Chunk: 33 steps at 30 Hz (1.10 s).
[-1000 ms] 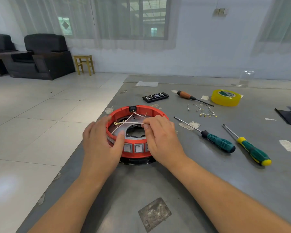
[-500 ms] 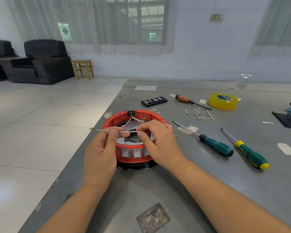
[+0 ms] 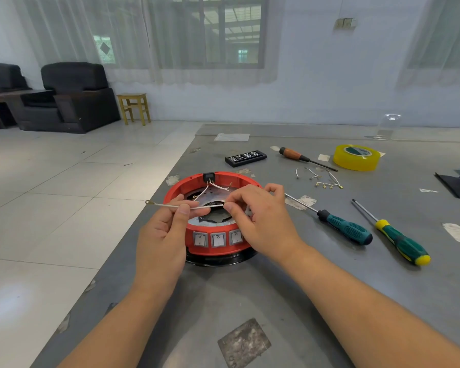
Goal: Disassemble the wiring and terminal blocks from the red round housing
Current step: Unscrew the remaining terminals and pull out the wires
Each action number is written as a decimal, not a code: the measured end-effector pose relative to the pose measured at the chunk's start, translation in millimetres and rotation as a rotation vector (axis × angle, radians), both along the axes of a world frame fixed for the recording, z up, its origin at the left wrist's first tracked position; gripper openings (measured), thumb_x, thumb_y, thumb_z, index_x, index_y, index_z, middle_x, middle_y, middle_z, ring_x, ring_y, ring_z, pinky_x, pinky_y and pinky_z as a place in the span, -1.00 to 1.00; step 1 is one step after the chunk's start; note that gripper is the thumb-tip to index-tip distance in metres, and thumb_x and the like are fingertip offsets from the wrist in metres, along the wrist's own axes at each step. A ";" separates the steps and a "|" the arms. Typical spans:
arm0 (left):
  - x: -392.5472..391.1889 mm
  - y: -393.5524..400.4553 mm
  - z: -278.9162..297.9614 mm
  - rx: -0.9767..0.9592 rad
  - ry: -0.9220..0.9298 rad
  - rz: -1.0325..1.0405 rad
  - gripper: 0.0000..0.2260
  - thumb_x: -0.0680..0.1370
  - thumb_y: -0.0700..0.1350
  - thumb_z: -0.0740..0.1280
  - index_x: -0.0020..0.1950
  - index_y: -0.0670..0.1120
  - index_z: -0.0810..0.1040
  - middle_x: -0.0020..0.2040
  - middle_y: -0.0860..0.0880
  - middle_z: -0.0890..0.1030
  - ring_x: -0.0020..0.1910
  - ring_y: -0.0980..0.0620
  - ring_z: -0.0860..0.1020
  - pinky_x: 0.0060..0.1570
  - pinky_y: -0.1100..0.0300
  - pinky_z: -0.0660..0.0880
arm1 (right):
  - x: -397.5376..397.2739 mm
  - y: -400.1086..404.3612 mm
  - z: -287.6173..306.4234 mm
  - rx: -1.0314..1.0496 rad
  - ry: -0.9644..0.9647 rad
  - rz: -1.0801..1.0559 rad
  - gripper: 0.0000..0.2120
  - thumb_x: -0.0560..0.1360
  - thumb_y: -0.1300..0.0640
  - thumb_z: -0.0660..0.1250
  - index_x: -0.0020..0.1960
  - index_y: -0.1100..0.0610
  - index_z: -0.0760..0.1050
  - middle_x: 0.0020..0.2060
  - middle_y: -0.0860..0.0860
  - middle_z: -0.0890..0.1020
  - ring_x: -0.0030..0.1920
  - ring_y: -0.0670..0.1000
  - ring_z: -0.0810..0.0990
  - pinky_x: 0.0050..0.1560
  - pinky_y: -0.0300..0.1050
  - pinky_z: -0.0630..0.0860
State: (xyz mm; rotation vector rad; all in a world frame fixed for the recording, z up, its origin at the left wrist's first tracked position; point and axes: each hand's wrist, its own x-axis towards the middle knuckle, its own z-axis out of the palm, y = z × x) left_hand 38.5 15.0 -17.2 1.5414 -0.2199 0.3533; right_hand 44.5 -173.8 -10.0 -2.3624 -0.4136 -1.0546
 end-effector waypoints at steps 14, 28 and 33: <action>6.6 0.2 -3.3 -0.237 0.093 0.054 -0.77 0.66 0.03 0.35 -0.10 0.14 0.78 0.09 0.15 0.75 0.14 0.24 0.66 -0.10 0.44 0.57 | 2.0 -7.2 -3.7 0.007 0.102 0.054 -0.93 0.62 0.00 0.28 0.03 -0.09 0.54 -0.04 -0.22 0.61 0.02 -0.18 0.51 0.26 -0.01 0.25; 14.3 1.5 -5.3 -0.057 -0.001 0.146 -0.76 0.69 0.05 0.32 -0.08 0.17 0.74 -0.03 0.35 0.71 0.02 0.45 0.60 -0.22 0.54 0.50 | -0.9 -10.5 6.6 -0.328 -0.021 0.030 -0.90 0.61 0.07 0.29 0.00 -0.01 0.59 -0.06 -0.13 0.60 -0.01 -0.03 0.56 0.11 -0.02 0.40; 9.7 -4.4 -8.3 0.170 -0.074 0.094 -0.79 0.71 0.16 0.24 0.13 0.21 0.68 0.06 0.39 0.68 0.21 0.29 0.61 0.20 0.17 0.59 | 3.0 -19.6 17.3 -0.451 -0.103 -0.075 -0.84 0.59 0.07 0.27 -0.02 0.06 0.62 -0.07 -0.02 0.60 -0.06 0.08 0.52 -0.07 0.00 0.42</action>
